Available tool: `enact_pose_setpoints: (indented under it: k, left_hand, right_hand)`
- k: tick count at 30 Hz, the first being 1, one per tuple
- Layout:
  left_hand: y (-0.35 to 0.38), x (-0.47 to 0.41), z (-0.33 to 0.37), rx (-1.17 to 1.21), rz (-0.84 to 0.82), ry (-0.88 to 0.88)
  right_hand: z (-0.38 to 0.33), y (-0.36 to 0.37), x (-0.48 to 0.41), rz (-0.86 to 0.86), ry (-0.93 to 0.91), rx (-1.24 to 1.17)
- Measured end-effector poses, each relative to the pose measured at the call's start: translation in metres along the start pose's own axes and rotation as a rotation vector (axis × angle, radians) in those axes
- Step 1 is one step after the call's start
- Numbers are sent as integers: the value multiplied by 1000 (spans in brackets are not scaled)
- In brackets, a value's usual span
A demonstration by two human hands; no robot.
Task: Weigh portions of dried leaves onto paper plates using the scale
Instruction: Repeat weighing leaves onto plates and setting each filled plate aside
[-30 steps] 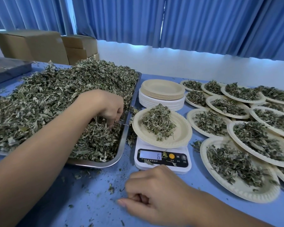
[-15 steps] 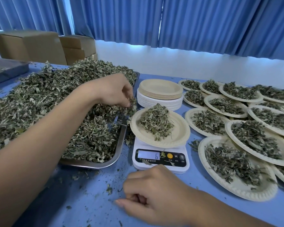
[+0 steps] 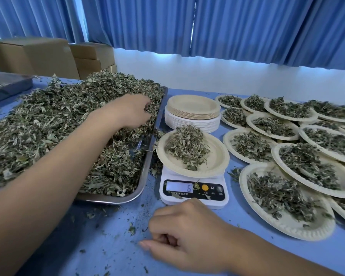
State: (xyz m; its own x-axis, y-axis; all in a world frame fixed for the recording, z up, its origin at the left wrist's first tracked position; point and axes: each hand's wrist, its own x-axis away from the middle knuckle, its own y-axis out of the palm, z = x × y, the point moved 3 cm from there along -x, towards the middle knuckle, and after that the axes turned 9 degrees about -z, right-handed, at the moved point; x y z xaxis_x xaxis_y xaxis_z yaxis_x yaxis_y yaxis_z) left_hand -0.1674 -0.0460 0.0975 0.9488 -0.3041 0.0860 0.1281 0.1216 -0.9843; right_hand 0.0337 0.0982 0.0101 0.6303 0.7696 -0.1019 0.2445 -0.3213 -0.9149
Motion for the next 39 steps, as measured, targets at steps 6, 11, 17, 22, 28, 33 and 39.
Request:
enact_pose_setpoints:
  k: [6,11,17,22,28,33,39]
  left_hand:
    - [29,-1,-3,-228,-393,45]
    - [39,-6,2,-251,-366,65]
    - [35,-10,-1,-82,-226,-3]
    - [33,-14,-13,-267,-108,-145]
    - [44,-17,-33,-284,-371,-203]
    - [34,-17,-22,-122,-131,-65]
    - [18,-19,-38,-143,113,-342]
  right_hand:
    - [0,0,0,-4,9,29]
    - [-2,-1,0,-3,14,10]
    - [-2,-1,0,-5,11,4]
    - [-1,-1,0,14,0,-9]
    - [-1,1,1,21,5,-9]
    - [0,0,0,28,0,-34]
    - [0,1,0,30,-6,-25]
